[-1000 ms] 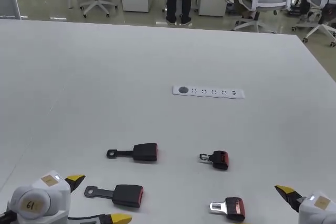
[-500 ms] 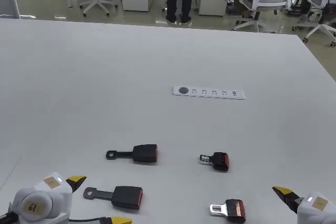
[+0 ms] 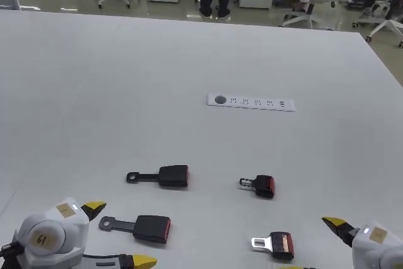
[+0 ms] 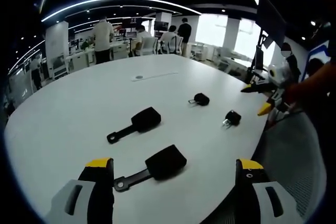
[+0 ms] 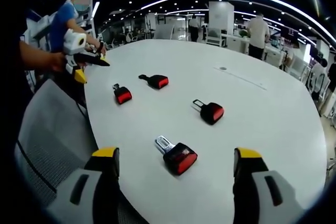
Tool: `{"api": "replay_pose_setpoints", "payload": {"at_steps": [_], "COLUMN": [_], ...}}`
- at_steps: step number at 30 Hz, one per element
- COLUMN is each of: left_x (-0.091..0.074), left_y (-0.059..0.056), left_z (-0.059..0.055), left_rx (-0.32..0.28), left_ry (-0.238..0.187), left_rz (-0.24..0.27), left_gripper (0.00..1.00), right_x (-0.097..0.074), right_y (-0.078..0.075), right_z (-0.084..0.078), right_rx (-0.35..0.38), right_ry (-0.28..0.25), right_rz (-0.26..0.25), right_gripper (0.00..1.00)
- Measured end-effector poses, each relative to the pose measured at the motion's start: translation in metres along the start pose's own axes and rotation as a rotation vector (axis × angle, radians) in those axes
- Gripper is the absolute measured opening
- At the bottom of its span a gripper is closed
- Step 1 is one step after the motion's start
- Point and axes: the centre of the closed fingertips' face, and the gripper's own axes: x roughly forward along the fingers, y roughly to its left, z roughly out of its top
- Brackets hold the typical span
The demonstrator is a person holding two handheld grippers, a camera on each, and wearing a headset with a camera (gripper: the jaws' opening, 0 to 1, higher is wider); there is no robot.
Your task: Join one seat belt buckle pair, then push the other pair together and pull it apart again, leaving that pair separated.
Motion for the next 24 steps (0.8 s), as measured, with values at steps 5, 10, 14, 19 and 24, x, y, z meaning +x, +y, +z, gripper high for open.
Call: {"api": "replay_pose_setpoints", "payload": {"at_steps": [5, 10, 14, 19, 24], "left_x": [0.004, 0.007, 0.009, 0.012, 0.019], "left_y": [0.002, 0.004, 0.007, 0.008, 0.013], "left_z": [-0.001, -0.003, -0.01, -0.012, -0.019], "left_rx": [0.038, 0.044, 0.081, 0.118, 0.145], "left_ry": [0.007, 0.02, 0.054, 0.073, 0.106], "left_rz": [-0.005, -0.013, -0.021, -0.034, -0.044], "left_gripper": [0.98, 0.97, 0.95, 0.92, 0.91], "right_x": [0.005, 0.01, 0.012, 0.016, 0.02], "right_y": [0.001, 0.002, 0.004, 0.004, 0.003], "right_z": [0.001, -0.002, -0.002, -0.004, -0.006], "right_rx": [-0.015, -0.029, -0.047, -0.068, -0.09], "right_ry": [0.008, 0.02, 0.03, 0.047, 0.07], "right_rz": [0.019, 0.039, 0.059, 0.088, 0.116], "right_gripper": [0.91, 0.9, 0.89, 0.88, 0.86]}}
